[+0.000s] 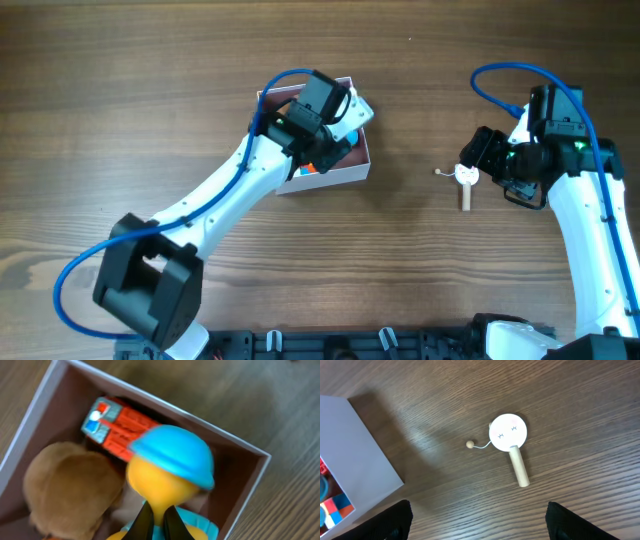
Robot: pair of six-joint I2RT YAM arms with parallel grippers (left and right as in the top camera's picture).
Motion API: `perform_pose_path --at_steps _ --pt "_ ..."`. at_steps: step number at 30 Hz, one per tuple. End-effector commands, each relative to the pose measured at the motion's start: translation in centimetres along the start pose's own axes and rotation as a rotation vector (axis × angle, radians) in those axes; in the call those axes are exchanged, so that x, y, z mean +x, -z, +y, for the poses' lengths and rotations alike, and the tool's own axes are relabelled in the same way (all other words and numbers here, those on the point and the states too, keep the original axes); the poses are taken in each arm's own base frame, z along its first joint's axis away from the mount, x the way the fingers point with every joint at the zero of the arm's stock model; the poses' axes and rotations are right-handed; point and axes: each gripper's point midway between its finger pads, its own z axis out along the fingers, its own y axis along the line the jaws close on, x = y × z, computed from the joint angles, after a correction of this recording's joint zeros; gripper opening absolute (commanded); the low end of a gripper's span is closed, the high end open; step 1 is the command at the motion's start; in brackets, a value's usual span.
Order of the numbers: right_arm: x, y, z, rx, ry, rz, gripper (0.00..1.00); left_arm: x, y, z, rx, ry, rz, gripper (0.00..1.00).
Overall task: Pack container
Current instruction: 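Lower the duck toy into the box and release it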
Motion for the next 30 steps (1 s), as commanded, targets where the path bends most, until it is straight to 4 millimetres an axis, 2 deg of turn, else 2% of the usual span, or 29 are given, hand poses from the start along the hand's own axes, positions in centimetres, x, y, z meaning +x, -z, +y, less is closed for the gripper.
perform_pose_path --at_steps 1,6,10,12,13,17,18,19,27,29,30 --pt "-0.1 0.3 0.1 -0.017 0.009 -0.006 0.86 -1.0 -0.2 -1.7 0.089 -0.101 -0.04 0.04" --pt "-0.1 0.3 0.1 -0.016 0.011 -0.006 0.85 -1.3 -0.3 -2.9 0.155 -0.104 -0.062 0.04" --pt "0.0 0.3 0.1 -0.015 0.015 -0.004 0.85 -1.1 -1.1 -4.0 0.182 -0.116 -0.046 0.09" --pt "0.0 0.3 0.1 -0.016 0.022 -0.004 0.85 -0.8 -1.7 -4.6 0.194 -0.125 -0.031 0.17" --pt "0.0 0.3 0.1 -0.015 0.024 -0.003 0.85 -0.8 -1.8 -4.8 0.196 -0.128 -0.03 0.25" --pt "0.1 0.3 0.1 -0.015 0.023 -0.001 0.85 -0.6 -2.0 -3.5 0.12 -0.116 -0.006 0.4" --pt "0.1 0.3 0.1 -0.014 0.024 0.0 0.85 -0.5 -2.0 -3.3 0.11 -0.116 -0.002 0.51" --pt "0.1 0.3 0.1 -0.014 0.024 0.001 0.85 -0.5 -2.0 -3.2 0.103 -0.117 0.001 0.56" --pt "0.2 0.3 0.0 -0.013 0.023 0.004 0.85 -0.7 -1.8 -2.4 0.084 -0.097 -0.008 0.6" --pt "0.2 0.3 0.0 -0.013 0.024 0.003 0.85 -1.9 -0.6 -0.9 0.011 -0.006 -0.036 0.62" --pt "0.0 0.3 0.1 -0.016 0.047 -0.004 0.85 -3.2 0.9 0.0 -0.02 0.047 -0.075 0.63"
